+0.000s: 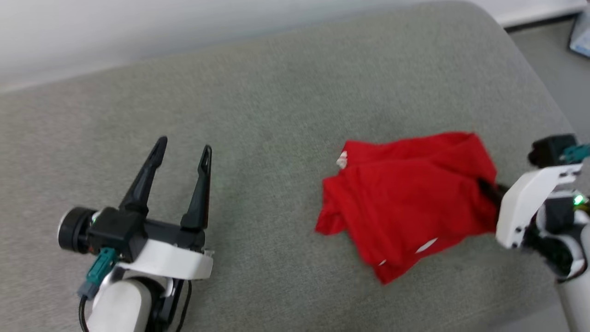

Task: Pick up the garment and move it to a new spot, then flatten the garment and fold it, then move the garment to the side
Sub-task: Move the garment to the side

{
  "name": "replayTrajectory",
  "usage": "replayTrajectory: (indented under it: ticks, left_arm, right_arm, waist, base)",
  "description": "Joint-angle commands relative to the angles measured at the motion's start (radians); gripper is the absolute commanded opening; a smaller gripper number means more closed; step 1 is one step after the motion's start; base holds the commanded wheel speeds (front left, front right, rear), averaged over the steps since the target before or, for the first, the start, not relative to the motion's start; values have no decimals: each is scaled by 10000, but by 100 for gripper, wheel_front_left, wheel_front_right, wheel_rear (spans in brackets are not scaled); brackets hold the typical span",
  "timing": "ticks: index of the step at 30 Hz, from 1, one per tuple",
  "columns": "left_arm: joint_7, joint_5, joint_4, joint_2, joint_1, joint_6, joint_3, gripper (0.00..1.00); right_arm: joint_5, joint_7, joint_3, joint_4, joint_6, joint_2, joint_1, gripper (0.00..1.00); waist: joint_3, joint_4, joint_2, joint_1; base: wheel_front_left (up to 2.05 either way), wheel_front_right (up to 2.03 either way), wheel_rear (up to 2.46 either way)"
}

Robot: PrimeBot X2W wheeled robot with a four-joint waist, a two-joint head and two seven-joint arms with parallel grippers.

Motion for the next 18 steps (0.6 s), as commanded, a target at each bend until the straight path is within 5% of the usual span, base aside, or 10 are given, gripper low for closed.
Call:
replayTrajectory:
  ticks: [1, 9, 18]
  left_arm:
    - [104, 112, -151, 122, -318, -93, -68, 100]
    - [576, 395, -818, 518, -1680, -667, -484, 100]
    - [847, 513, -1498, 674, -2411, -881, -733, 100]
  right_arm:
    - [-192, -259, -206, 214, -7, -70, -485, 0]
    - [-1505, -1134, -2300, 1323, -8, -705, -2156, 0]
    - [-2803, -1920, -4780, 2059, -8, -653, -3478, 0]
  waist:
    - [1106, -712, 0, 0]
    - [2640, -455, 0, 0]
    - [3790, 77, 0, 0]
  base:
    - [0, 0, 0]
    - [0, 0, 0]
    - [0, 0, 0]
